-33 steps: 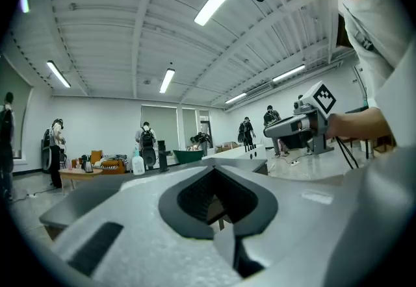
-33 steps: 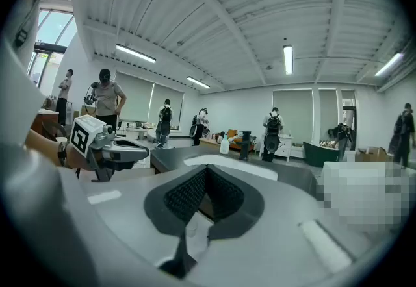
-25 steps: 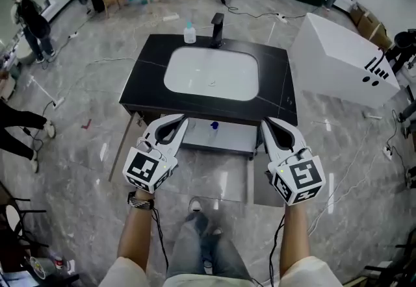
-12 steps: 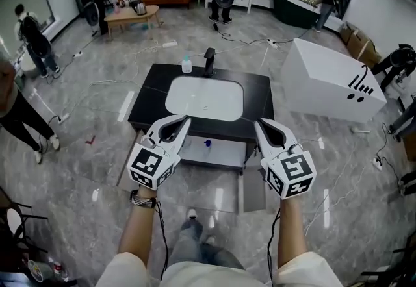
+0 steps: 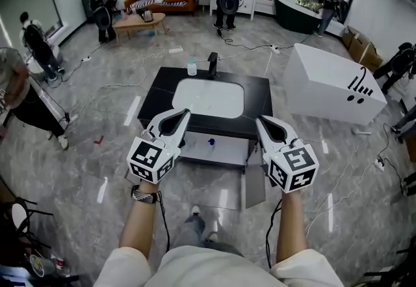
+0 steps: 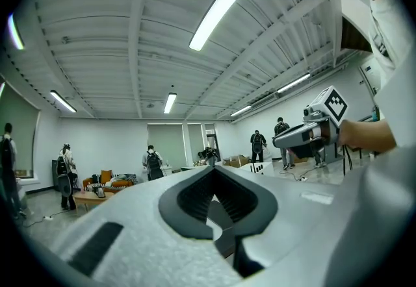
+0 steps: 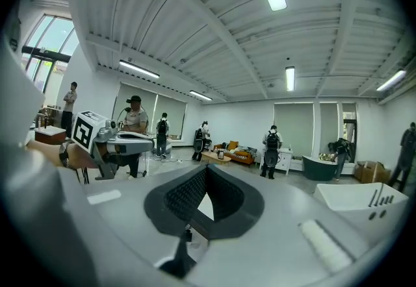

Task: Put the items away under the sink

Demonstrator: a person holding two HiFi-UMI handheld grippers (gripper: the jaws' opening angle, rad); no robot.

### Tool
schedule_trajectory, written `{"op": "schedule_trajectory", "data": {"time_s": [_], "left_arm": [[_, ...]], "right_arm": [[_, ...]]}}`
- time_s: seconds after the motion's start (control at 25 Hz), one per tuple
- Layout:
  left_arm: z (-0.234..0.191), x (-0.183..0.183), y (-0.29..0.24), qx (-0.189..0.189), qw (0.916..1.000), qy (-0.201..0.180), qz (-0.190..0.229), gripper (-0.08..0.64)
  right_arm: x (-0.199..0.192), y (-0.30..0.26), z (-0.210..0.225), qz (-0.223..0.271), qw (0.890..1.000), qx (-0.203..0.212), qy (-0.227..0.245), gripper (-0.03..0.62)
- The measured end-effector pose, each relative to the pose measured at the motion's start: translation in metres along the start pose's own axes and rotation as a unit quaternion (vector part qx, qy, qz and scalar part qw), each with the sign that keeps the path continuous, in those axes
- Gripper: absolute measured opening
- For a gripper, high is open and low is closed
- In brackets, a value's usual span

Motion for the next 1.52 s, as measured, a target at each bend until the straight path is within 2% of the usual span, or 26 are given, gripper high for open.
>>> {"op": "schedule_trajectory", "data": {"time_s": [0.36, 0.68, 1.52], "left_arm": [[0.023, 0.004, 0.041, 0.002, 0.9999, 0.012, -0.005, 0.006], [0.025, 0.011, 0.053, -0.015, 0.9999, 0.003, -0.004, 0.006], [0.007, 0.009, 0.045, -0.029, 0.9995, -0.010, -0.004, 0.006]], "right_arm": [[-0.006, 0.029, -0.031, 0.000, 1.000, 0.010, 0.000, 0.006], [0.000, 0.032, -0.063, -0.002, 0.999, 0.019, 0.031, 0.006], [0.004, 0.008, -0.059, 0.002, 1.000, 0.001, 0.020, 0.005]]}}
Point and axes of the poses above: the fingertips, and each gripper's own axes: y backward along the fingers, z to its right, x out of its top, the point moved 4 cm from there along y, backward along the fingers, and after that the axes turned 8 degrees about -y, right-handed, at the moved point
